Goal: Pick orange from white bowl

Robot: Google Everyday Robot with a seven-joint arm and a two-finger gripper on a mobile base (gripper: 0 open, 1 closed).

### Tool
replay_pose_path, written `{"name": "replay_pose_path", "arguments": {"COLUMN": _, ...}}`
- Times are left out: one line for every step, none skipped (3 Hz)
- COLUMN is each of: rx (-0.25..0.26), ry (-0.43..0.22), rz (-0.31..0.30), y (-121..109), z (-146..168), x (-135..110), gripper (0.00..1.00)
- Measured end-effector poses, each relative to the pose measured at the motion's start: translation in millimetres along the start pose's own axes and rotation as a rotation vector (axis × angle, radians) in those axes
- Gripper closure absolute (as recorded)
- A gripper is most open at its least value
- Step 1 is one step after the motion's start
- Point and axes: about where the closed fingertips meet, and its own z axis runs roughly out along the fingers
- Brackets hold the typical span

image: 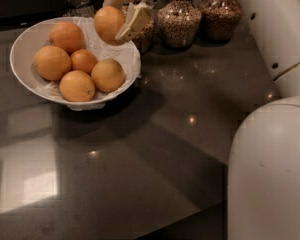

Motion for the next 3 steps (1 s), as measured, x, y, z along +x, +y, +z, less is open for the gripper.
{"name": "replay_pose_path", "arguments": {"rx": 0.159, "ry": 0.015, "rz": -0.029, "y": 14.6, "z": -45.9, "x": -34.0, "gripper": 1.00}}
{"name": "replay_pose_path", "arguments": {"rx": 0.264, "ry": 0.009, "rz": 0.041, "y": 35.2, "z": -52.4, "x": -35.5, "gripper": 1.00}}
{"name": "replay_pose_path", "arguments": {"rx": 0.286, "ry": 0.026, "rz": 0.080, "y": 42.2, "z": -34.9, "x": -14.1, "gripper": 1.00}}
